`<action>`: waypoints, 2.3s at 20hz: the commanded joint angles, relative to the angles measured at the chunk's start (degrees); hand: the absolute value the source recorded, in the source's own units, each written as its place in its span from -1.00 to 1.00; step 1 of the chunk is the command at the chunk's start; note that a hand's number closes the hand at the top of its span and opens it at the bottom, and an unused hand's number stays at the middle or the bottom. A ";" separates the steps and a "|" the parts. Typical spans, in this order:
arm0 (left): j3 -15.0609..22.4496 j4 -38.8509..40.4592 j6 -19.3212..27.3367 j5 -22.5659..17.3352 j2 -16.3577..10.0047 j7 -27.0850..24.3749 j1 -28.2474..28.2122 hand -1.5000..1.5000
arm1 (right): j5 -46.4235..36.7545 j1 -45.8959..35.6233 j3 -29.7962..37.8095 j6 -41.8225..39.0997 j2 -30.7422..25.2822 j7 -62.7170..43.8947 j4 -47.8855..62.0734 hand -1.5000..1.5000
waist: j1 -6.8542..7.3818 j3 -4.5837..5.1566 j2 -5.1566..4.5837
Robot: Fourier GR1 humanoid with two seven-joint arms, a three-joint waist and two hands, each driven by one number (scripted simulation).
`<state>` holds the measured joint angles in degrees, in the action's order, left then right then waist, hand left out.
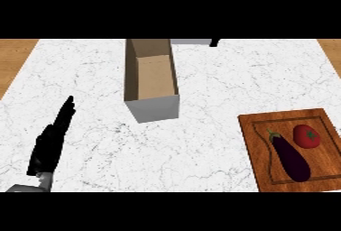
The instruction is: Pick the tomato from the cutting board and place it in the cardboard box
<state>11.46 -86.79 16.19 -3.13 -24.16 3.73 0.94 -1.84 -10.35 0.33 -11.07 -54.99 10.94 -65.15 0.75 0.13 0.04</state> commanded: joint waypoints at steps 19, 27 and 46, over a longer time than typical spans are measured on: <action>-3.34 0.15 -2.50 6.18 5.53 -0.68 -2.63 0.00 | -13.76 1.84 -4.43 -12.97 8.51 -28.12 -16.47 -1.00 | -0.75 -0.11 0.02; -7.47 1.12 -5.74 7.23 7.34 -2.57 -3.08 0.00 | -20.43 3.22 -0.09 -14.27 13.04 -23.54 -13.64 -1.00 | -0.70 -0.12 -0.01; -11.29 -5.92 -11.11 11.16 10.29 3.49 -3.80 0.00 | -31.40 1.95 4.68 -14.90 22.38 -19.84 -9.72 -1.00 | -0.64 -0.13 0.02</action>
<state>0.52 -87.89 6.19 7.46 -14.27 4.41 -0.47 -32.50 -9.09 3.41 -24.59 -33.69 -8.82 -73.53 0.09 0.02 0.02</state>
